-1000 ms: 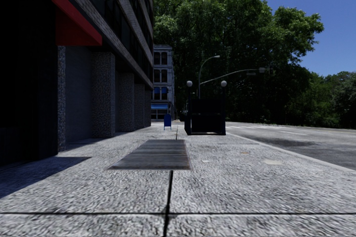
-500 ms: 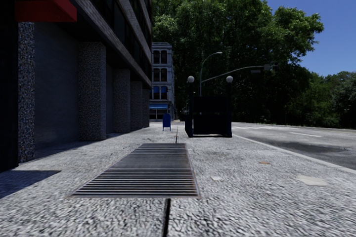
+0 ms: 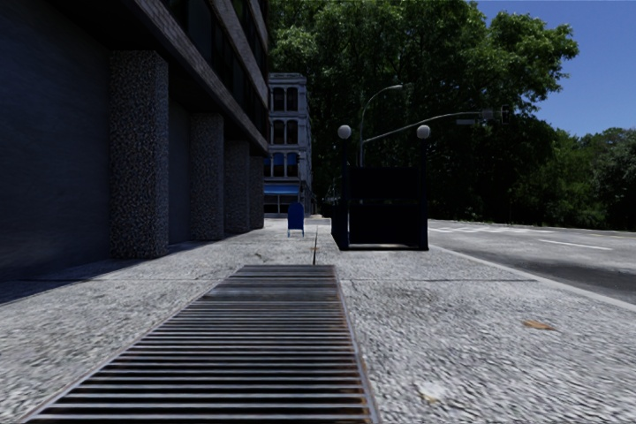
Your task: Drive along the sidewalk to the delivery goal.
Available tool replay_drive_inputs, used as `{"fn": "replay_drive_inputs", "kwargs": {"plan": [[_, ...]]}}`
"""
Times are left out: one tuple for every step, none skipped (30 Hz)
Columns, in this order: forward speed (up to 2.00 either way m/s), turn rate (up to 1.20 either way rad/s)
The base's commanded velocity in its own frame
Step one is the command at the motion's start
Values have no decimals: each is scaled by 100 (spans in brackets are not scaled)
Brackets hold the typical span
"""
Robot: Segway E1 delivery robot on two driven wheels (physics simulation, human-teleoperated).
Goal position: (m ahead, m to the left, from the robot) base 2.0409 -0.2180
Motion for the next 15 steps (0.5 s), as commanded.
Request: {"fn": "replay_drive_inputs", "kwargs": {"plan": [[200, 0], [200, 0], [200, 0], [200, 0], [200, 0], [200, 0], [200, 0], [200, 0], [200, 0], [200, 0], [200, 0], [200, 0], [200, 0], [200, 0], [200, 0]]}}
